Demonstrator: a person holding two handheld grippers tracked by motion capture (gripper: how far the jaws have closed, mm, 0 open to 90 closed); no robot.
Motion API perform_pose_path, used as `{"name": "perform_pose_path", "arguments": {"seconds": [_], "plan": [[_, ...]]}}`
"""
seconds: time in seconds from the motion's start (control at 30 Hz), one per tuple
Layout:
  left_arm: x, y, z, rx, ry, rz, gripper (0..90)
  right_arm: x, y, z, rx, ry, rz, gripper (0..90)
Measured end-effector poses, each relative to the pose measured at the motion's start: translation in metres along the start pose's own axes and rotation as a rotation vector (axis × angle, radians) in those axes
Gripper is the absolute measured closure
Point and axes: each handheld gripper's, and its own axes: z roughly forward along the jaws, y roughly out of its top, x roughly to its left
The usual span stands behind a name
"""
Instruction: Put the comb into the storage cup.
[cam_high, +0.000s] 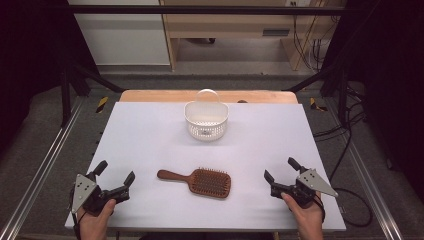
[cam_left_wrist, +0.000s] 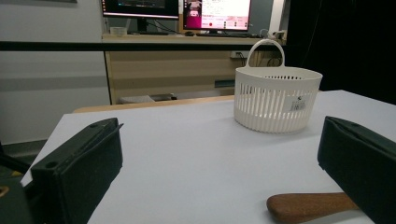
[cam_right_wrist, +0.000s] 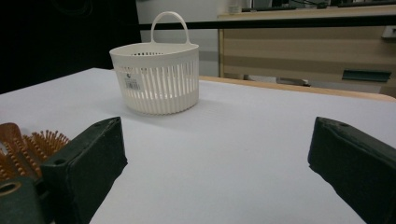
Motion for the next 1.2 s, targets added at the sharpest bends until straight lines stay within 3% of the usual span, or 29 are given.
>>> {"name": "perform_pose_path", "arguments": {"seconds": [0.5, 0.63, 1.2], "plan": [[-0.002, 0.001, -0.003, -0.003, 0.002, 0.006, 0.2, -0.001, 0.001, -0.001, 0.007, -0.012, 0.023, 5.1], [0.0, 0.002, -0.003, -0.01, 0.007, -0.008, 0.4, 0.002, 0.002, -0.001, 0.013, -0.013, 0.012, 5.5], [-0.001, 0.002, -0.004, -0.009, 0.003, -0.003, 0.4, 0.009, 0.004, 0.004, 0.047, 0.015, -0.016, 4.8]]}}
